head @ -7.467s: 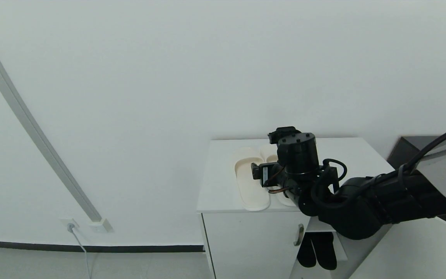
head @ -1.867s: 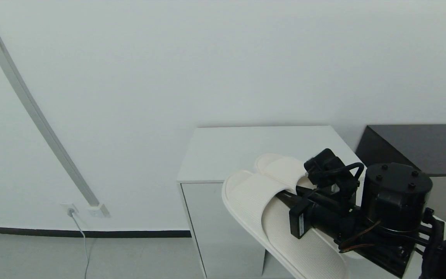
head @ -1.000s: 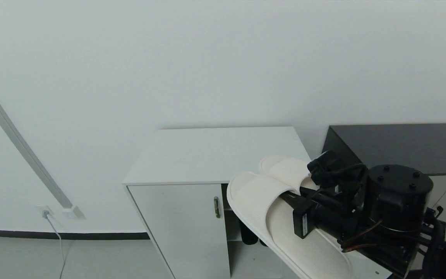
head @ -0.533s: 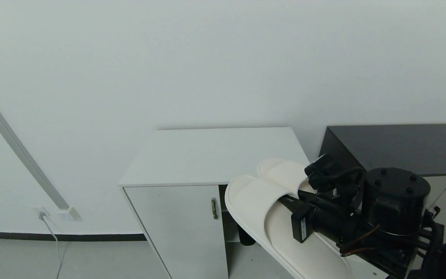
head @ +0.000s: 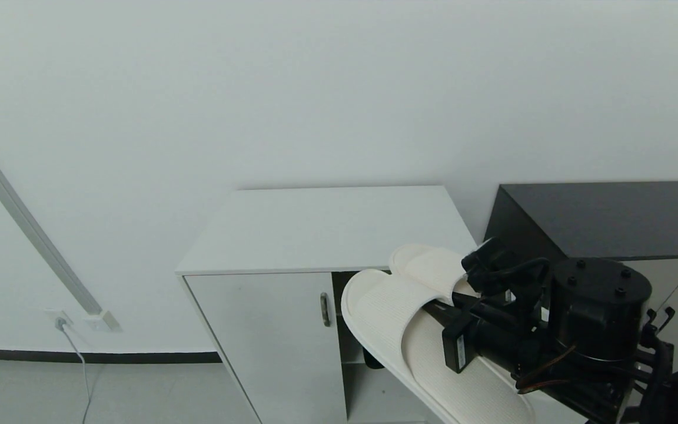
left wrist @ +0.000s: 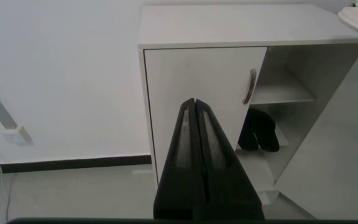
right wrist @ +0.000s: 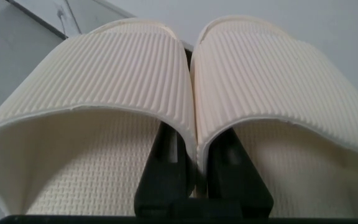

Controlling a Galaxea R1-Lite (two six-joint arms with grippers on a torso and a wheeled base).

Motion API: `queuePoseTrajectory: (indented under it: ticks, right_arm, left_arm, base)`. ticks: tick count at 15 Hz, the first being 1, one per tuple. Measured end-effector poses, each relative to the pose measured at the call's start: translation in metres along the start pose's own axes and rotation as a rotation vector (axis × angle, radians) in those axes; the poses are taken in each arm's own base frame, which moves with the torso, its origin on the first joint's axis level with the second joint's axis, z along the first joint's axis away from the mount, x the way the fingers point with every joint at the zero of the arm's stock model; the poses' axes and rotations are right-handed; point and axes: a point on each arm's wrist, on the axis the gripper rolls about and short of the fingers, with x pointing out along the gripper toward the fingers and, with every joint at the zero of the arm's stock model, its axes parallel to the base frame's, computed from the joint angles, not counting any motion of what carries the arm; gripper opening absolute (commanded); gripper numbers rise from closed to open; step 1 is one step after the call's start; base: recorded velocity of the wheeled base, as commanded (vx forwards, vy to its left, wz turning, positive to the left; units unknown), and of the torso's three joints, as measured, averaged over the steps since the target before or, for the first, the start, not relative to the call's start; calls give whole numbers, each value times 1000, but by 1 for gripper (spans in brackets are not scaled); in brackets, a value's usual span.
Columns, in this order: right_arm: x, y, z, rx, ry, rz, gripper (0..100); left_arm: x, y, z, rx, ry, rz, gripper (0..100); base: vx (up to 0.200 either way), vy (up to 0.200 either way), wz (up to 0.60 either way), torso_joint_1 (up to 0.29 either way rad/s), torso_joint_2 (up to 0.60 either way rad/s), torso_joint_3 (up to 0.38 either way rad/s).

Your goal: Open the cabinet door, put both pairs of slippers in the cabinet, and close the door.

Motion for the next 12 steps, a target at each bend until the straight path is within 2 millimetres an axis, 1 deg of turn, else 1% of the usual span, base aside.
queuePoseTrajectory:
  ticks: [4,12]
  right_arm:
    - [0,1,-1,-2,3,2,0]
    - [-2,1,-4,-20,13,6,0]
  left_arm:
    - [0,0,0,-1,0,2,0]
    - [0,0,0,-2,0,2,0]
  base:
    - [0,0,0,-183,428,237]
    - [0,0,0,-221,544,319]
